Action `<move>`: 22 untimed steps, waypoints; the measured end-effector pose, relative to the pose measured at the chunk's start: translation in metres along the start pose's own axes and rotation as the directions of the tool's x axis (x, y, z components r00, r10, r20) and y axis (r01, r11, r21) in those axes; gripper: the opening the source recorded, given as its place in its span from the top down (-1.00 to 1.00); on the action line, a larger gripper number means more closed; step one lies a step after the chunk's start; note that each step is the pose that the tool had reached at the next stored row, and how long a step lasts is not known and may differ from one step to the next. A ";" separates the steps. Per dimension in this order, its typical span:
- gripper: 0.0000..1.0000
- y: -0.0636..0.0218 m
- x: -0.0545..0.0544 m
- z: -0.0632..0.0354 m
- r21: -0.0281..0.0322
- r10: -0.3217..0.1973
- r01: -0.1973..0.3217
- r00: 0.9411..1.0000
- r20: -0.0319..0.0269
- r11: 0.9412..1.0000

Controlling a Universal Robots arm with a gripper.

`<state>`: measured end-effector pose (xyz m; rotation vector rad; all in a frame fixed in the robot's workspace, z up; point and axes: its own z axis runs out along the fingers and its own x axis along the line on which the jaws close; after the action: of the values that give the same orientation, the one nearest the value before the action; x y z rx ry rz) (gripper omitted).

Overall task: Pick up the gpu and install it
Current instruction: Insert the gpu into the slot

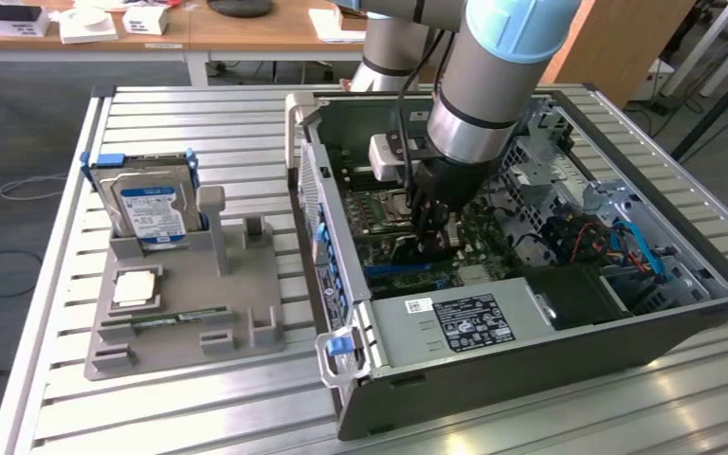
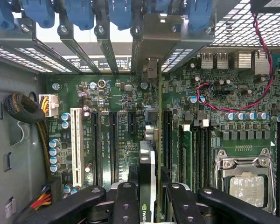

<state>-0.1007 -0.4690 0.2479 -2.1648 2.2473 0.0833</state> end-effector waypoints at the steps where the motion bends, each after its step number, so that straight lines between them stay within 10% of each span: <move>1: 0.45 0.0000 0.000 0.0000 0.000 0.000 0.000 1.000 0.000 1.000; 22: 0.45 0.0007 0.000 0.0000 -0.002 -0.029 0.029 1.000 -0.001 1.000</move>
<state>-0.1014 -0.4688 0.2480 -2.1976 2.2165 0.0837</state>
